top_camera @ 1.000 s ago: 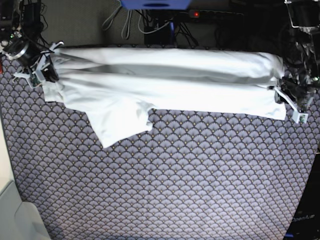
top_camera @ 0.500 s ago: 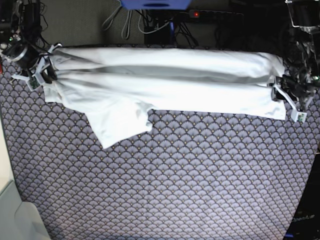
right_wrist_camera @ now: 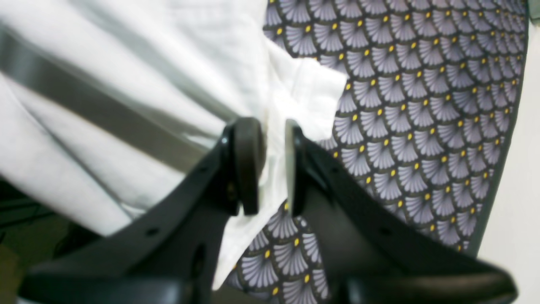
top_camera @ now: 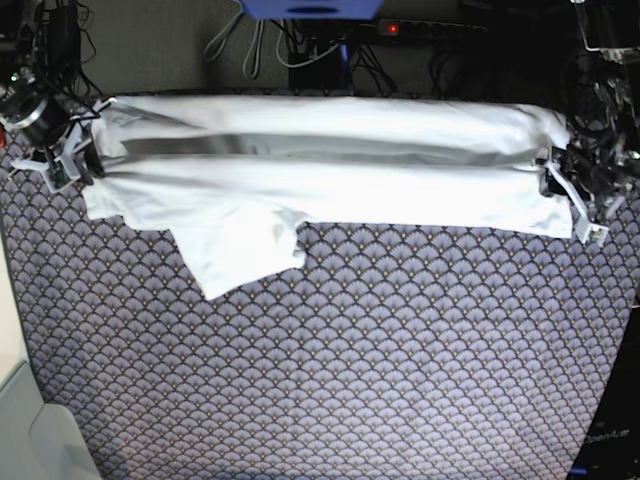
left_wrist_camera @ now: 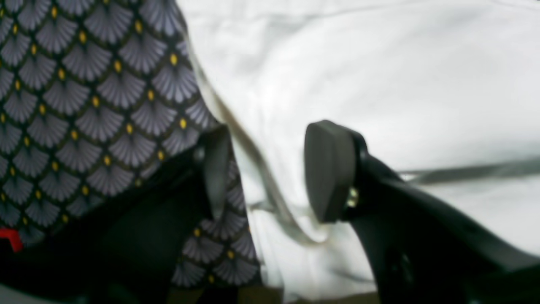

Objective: Fold the T-shirt properly
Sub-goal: 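Lay the folded hem edge down along the collar edge with both grippers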

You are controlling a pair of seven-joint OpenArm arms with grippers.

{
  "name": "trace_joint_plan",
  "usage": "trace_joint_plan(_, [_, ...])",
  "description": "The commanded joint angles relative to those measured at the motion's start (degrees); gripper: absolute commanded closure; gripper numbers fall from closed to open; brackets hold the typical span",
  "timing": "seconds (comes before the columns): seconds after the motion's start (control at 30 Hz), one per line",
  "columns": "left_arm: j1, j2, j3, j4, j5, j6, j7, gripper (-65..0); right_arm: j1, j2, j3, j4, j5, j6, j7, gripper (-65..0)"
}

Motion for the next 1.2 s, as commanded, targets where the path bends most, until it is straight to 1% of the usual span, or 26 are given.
trace_joint_plan(0.0, [-0.49, -1.37, -0.56, 0.74, -0.01, -0.05, -0.47, -31.1, 0.1, 0.94, 0.66, 1.05, 0.43, -0.49, 1.19, -12.6])
trace_joint_plan(0.07, [-0.49, -1.37, -0.56, 0.83, 0.17, -0.05, -0.47, -30.9, 0.28, 0.94, 0.66, 1.05, 0.43, -0.49, 1.19, -12.6])
trace_joint_plan(0.1, [-0.49, -1.37, -0.56, 0.83, 0.26, -0.05, -0.47, -29.8, 0.28, 0.94, 0.66, 1.05, 0.43, -0.49, 1.19, -12.6])
trace_joint_plan(0.27, [1.35, -2.25, -0.56, 0.57, 0.08, -0.13, -0.38, -16.1, 0.37, 1.03, 0.75, 1.05, 0.43, -0.49, 1.19, -12.6])
trace_joint_plan(0.3, [1.44, -2.34, -0.56, 0.31, -0.09, -0.13, -0.38, -14.4, 0.46, 1.03, 0.75, 1.05, 0.43, -0.49, 1.19, -12.6])
trace_joint_plan(0.67, [3.38, -1.99, -0.38, 0.22, -0.18, -0.13, -0.47, -13.3, 0.54, 1.03, 0.75, 1.13, 0.43, -0.49, 1.27, -12.6])
trace_joint_plan(0.7, [3.99, -1.99, -0.47, 0.31, -0.18, -0.13, -0.47, -11.9, 0.54, 1.03, 0.75, 1.13, 0.43, -0.49, 1.27, -12.6])
trace_joint_plan(0.73, [4.34, -1.99, -0.47, 0.74, -0.18, -0.13, -0.47, -9.1, 0.54, 1.03, 0.75, 1.13, 0.43, -0.49, 1.27, -12.6])
trace_joint_plan(0.8, [4.52, -1.99, -0.47, 0.83, -0.18, -0.13, -0.38, -0.6, 0.54, 1.03, 0.75, 1.13, 0.43, -0.49, 1.27, -12.6])
trace_joint_plan(0.83, [4.61, -2.08, -0.47, 0.83, -0.18, -0.13, -0.38, 0.0, 0.54, 1.03, 0.75, 1.13, 0.43, -0.49, 1.27, -12.6])
trace_joint_plan(0.97, [6.37, -2.25, -0.56, 0.83, -0.18, -0.13, -0.38, -1.3, 0.54, 0.94, 0.83, 1.13, 0.43, -0.49, 1.27, -12.6])
trace_joint_plan(1.17, [6.72, -2.25, -0.73, 0.83, -0.27, -0.13, -0.38, -1.3, 0.54, 0.94, 0.83, 1.13, 0.43, -0.49, 1.27, -12.6])
